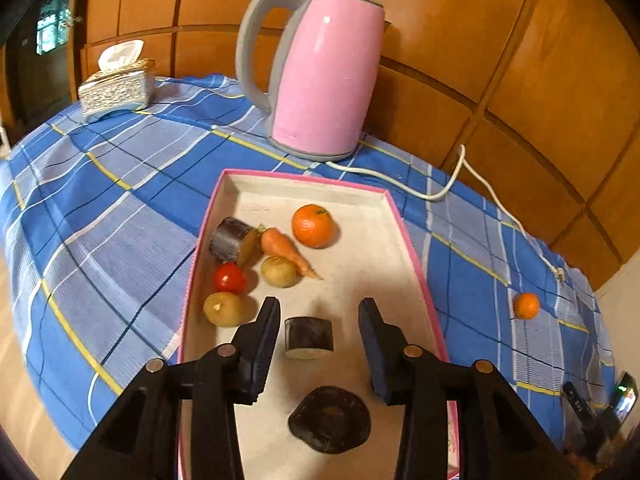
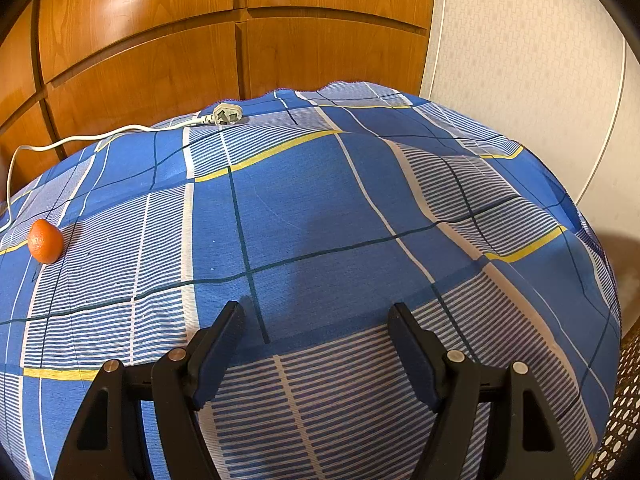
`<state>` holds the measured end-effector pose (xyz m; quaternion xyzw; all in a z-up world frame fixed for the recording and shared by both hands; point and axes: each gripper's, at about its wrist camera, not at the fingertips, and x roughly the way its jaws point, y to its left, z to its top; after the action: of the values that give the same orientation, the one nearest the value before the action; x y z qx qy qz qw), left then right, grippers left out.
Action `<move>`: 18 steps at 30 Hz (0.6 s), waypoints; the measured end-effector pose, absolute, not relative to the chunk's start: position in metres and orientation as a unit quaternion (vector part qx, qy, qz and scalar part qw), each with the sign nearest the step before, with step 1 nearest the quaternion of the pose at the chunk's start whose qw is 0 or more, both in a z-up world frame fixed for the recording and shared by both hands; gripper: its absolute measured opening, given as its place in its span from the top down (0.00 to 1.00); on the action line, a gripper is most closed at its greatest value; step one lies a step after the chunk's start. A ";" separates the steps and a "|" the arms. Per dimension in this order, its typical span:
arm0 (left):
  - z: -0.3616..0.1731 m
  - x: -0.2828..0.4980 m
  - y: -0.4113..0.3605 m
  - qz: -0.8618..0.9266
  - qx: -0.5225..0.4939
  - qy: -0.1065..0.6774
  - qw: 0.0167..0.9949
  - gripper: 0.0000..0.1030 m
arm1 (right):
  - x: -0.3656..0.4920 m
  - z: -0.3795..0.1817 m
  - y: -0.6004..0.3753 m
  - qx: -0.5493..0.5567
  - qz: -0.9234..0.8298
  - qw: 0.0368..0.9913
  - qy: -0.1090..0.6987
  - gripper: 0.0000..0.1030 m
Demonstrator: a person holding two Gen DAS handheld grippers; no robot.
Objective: Organize fruits
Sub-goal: 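Carry the beige piece with the left tool into the tray and release, then lift the open left tool back out of the tray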
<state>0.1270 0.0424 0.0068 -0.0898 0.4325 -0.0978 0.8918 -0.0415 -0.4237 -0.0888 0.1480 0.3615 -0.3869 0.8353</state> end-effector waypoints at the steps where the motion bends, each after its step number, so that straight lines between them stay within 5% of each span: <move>1: 0.006 0.126 0.043 -0.094 -0.091 0.434 0.891 0.60 | -0.042 -0.089 -0.424 0.148 -0.387 0.835 0.362 0.26; 4: 0.003 0.118 0.048 -0.066 -0.093 0.438 0.892 0.55 | -0.042 -0.088 -0.424 0.147 -0.387 0.835 0.362 0.26; 13: 0.007 0.081 0.050 0.006 -0.059 0.393 0.918 0.11 | -0.042 -0.089 -0.424 0.147 -0.387 0.835 0.362 0.26; 18: 0.010 0.063 0.046 0.011 -0.049 0.376 0.925 0.02 | -0.042 -0.089 -0.423 0.147 -0.387 0.835 0.362 0.26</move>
<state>0.0633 0.0463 0.0105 -0.0491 0.3764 0.0106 0.9251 -0.0416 -0.4235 -0.0886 0.1472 0.3617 -0.3874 0.8351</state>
